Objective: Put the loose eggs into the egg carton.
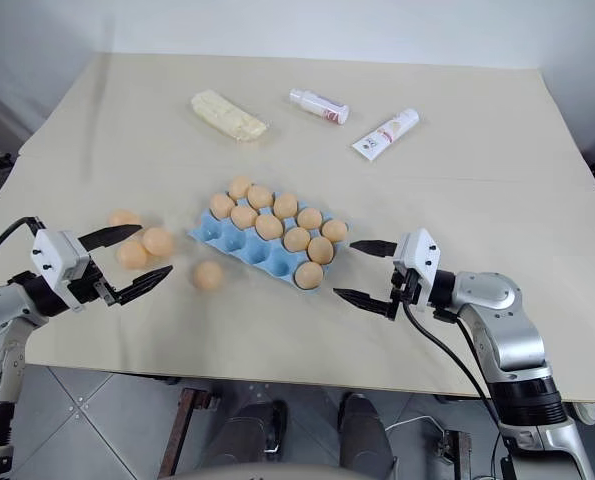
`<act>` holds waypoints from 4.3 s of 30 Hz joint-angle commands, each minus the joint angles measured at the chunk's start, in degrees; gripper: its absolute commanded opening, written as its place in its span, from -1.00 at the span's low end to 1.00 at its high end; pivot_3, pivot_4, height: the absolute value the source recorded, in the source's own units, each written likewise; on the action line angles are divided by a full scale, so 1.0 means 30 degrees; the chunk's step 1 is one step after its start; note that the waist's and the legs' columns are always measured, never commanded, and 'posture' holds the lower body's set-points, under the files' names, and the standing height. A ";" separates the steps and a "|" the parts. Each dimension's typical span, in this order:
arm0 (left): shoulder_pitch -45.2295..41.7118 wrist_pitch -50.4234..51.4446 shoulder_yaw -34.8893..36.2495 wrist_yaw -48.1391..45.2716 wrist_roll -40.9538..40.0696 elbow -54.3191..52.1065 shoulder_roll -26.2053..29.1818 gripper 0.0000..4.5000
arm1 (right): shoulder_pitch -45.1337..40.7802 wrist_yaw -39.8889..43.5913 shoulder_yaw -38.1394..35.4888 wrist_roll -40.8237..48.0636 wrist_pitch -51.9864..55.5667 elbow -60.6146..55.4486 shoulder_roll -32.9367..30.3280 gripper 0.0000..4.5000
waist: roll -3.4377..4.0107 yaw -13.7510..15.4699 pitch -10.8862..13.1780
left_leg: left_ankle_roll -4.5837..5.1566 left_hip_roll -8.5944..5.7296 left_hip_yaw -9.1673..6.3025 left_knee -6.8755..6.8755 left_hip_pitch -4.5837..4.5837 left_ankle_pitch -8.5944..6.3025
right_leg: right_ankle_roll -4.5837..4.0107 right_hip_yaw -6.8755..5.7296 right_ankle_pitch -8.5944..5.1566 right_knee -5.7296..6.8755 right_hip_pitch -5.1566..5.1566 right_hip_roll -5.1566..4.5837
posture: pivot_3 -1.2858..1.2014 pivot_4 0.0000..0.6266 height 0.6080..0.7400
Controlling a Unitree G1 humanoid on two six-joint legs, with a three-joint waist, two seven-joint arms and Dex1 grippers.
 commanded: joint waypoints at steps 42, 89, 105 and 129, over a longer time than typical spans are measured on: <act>-0.2127 0.0744 -0.4218 0.0945 0.2625 0.2397 -0.3445 -0.05 | 0.0696 -0.0444 0.0453 0.0665 -0.0084 -0.3185 0.0197 1.00 | -0.0033 0.0015 -0.0020 | -0.0010 0.0005 0.0009 0.0073 0.0006 0.0008 | -0.0012 -0.0017 0.0021 0.0062 -0.0001 0.0023 | 0.03 -0.52 1.00; -0.2442 0.1530 -0.3616 -0.0412 0.0280 0.0143 -0.3397 -0.09 | 0.0672 -0.1508 0.0390 0.0360 -0.0324 -0.2861 0.0189 1.00 | -0.0036 0.0029 -0.0021 | -0.0006 0.0006 0.0003 0.0094 0.0009 0.0010 | -0.0008 -0.0014 0.0024 0.0078 0.0006 0.0025 | 0.03 -0.52 1.00; -0.9116 0.0340 -0.8696 -0.1519 0.2523 0.3998 -0.7632 -0.09 | 0.2429 -0.2674 -0.1738 0.0405 -0.0034 -0.4269 -0.0820 1.00 | -0.0044 0.0427 -0.0019 | -0.0030 0.0010 0.0046 0.0277 -0.0031 -0.0002 | 0.0045 0.0010 0.0054 0.0074 0.0045 0.0173 | 0.03 -0.52 1.00; -0.2215 0.0504 -0.1626 -0.0877 0.0750 -0.0558 -0.2310 0.99 | 0.0296 -0.1796 0.0295 0.0466 -0.0881 -0.2811 0.0772 1.00 | -0.0039 -0.0038 -0.0018 | -0.0062 0.0180 0.0009 0.0267 -0.0015 -0.0082 | -0.0077 0.0068 0.0048 0.0085 0.0025 0.0195 | 0.03 -0.52 1.00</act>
